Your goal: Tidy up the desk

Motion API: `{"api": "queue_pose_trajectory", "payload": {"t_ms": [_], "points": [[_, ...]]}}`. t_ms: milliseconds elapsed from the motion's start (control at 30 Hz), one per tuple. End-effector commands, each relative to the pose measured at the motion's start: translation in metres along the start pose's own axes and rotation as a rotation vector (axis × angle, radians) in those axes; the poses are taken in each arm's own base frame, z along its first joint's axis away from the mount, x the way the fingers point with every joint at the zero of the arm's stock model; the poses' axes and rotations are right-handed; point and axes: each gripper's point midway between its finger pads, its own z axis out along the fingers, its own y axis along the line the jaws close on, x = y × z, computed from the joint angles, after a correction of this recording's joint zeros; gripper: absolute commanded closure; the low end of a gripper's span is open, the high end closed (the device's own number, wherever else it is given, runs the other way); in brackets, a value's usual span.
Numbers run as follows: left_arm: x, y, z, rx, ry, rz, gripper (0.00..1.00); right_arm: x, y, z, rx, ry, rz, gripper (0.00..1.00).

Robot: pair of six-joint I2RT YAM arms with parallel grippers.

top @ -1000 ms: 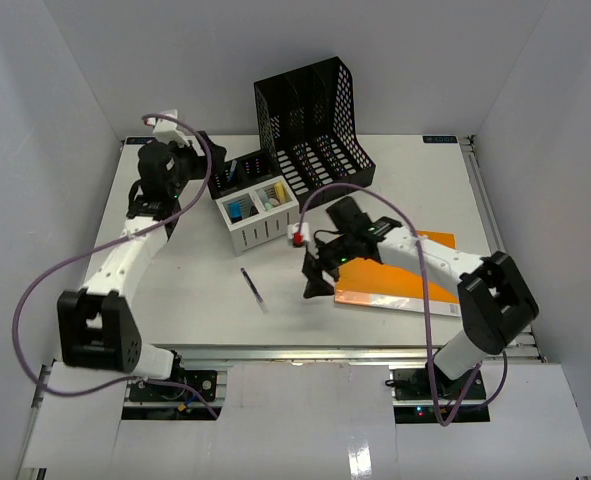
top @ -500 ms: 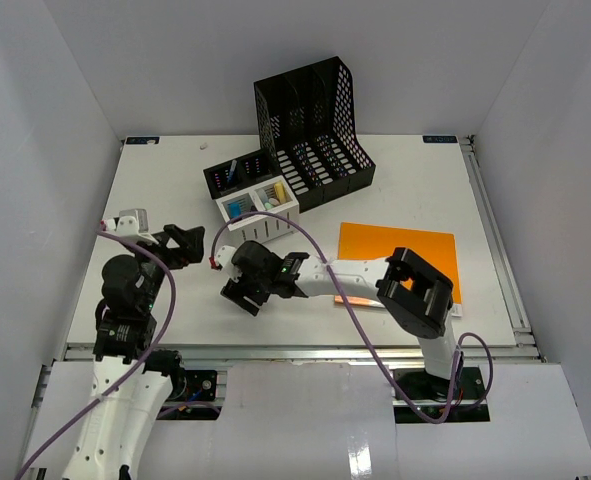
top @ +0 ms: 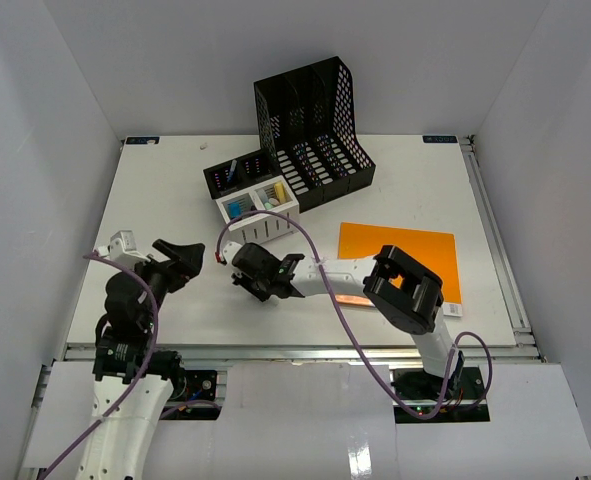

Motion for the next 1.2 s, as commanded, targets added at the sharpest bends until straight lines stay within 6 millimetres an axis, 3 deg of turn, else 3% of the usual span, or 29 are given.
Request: {"api": "queue_pose_trajectory", "payload": {"t_ms": [0,67,233,333,400,467,533,767,1000,1133,1167], "points": [[0.040,0.022,-0.001,-0.110,0.131,-0.214,0.06,0.019,0.010,-0.003,-0.067,0.029,-0.024,0.86],[0.052,0.023,-0.001,-0.122,0.179,-0.283,0.07,0.021,0.012,-0.009,-0.097,0.028,-0.042,0.92],[0.081,0.032,0.002,-0.151,0.260,-0.408,0.11,0.021,0.001,-0.027,-0.153,-0.001,-0.027,0.92],[0.097,0.025,0.008,-0.093,0.312,-0.507,0.20,0.009,-0.003,-0.043,-0.237,-0.055,-0.010,0.92],[0.124,0.030,0.012,-0.070,0.385,-0.576,0.28,0.004,-0.004,-0.052,-0.277,-0.081,-0.007,0.92],[0.132,0.028,0.019,-0.035,0.410,-0.610,0.34,-0.001,0.002,-0.062,-0.331,-0.108,-0.016,0.92],[0.146,0.035,0.021,-0.057,0.450,-0.642,0.34,-0.004,0.008,-0.069,-0.371,-0.131,-0.027,0.92],[0.154,0.027,0.033,0.005,0.496,-0.679,0.33,-0.019,0.019,-0.076,-0.441,-0.169,-0.032,0.92],[0.162,0.026,0.032,0.027,0.531,-0.709,0.34,-0.033,0.035,-0.071,-0.488,-0.154,-0.024,0.92],[0.167,0.030,0.030,0.020,0.539,-0.714,0.44,-0.045,0.035,-0.074,-0.489,-0.175,-0.022,0.92],[0.168,0.030,0.029,0.019,0.538,-0.716,0.52,-0.046,0.035,-0.074,-0.487,-0.175,-0.022,0.92]]}}
